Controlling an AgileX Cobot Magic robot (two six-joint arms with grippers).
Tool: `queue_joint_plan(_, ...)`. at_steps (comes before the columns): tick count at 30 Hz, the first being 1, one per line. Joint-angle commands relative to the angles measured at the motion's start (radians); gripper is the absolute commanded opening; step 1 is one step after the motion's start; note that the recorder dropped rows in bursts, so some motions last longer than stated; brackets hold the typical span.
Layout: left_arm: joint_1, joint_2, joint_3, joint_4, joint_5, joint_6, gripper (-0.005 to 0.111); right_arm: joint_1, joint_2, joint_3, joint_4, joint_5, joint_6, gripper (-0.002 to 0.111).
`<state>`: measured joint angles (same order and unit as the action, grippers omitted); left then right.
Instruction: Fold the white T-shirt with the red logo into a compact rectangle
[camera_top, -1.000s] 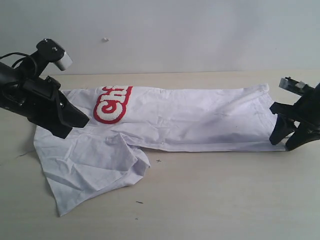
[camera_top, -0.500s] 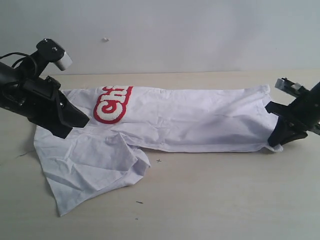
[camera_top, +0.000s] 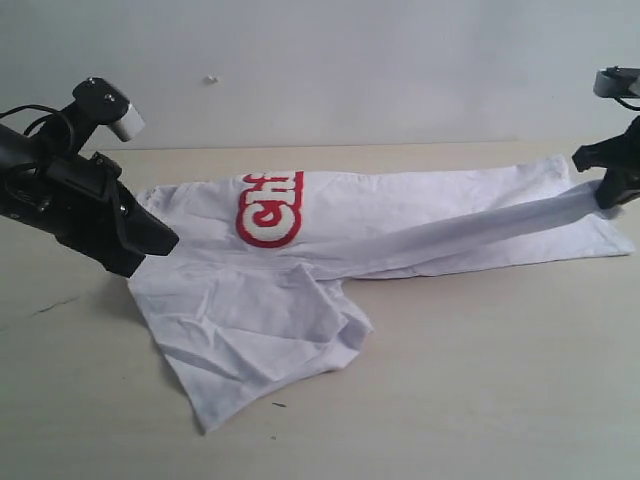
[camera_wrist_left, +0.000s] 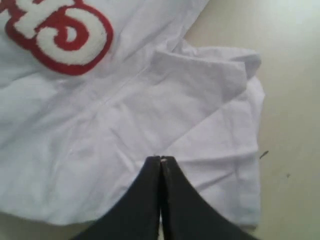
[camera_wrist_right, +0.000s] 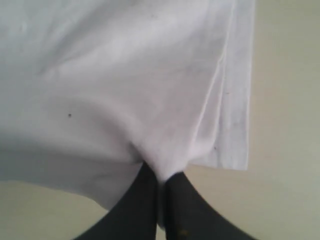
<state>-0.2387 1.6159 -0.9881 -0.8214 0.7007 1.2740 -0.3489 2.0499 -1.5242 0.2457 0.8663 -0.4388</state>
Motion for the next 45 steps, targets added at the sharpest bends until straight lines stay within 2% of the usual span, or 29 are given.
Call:
queue_joint_plan(1,-0.005,-0.009,0.000,-0.008,0.001,0.005,0.000,-0.001,0.043,-0.007,-0.181,-0.141,0.039,0.001)
queue_joint_plan(3,-0.005,-0.009,0.000,-0.008,0.003,0.005,0.000,-0.001,0.062,-0.007,-0.238,-0.193,0.109,0.006)
queue_joint_plan(9,-0.005,-0.007,0.000,-0.008,0.022,0.005,0.000,-0.001,0.088,-0.008,-0.395,-0.220,0.299,0.039)
queue_joint_plan(11,-0.012,0.004,0.000,-0.011,0.036,0.007,0.000,-0.001,0.088,-0.020,-0.399,-0.217,0.332,0.045)
queue_joint_plan(17,-0.101,0.074,0.000,-0.011,0.053,0.031,0.000,-0.001,0.088,-0.095,-0.263,-0.144,0.355,0.046)
queue_joint_plan(25,-0.264,0.258,0.000,-0.020,-0.197,0.009,0.000,-0.001,0.088,-0.151,0.065,-0.086,0.150,0.046)
queue_joint_plan(29,-0.273,0.335,0.000,0.030,-0.172,-0.042,0.000,-0.001,0.092,-0.151,0.191,-0.091,0.065,0.046)
queue_joint_plan(35,-0.271,0.374,0.000,0.429,-0.114,-0.402,0.000,-0.001,0.092,-0.151,0.196,-0.075,0.058,0.046)
queue_joint_plan(37,-0.271,0.374,0.000,0.500,-0.054,-0.490,0.000,-0.001,0.092,-0.151,0.196,-0.071,0.058,0.046)
queue_joint_plan(40,-0.271,0.372,0.024,0.553,0.030,-0.551,0.000,-0.001,0.092,-0.151,0.196,-0.054,0.058,0.046)
queue_joint_plan(45,-0.271,0.365,0.106,0.559,0.124,-0.578,0.000,-0.001,0.092,-0.151,0.196,-0.031,0.058,0.046)
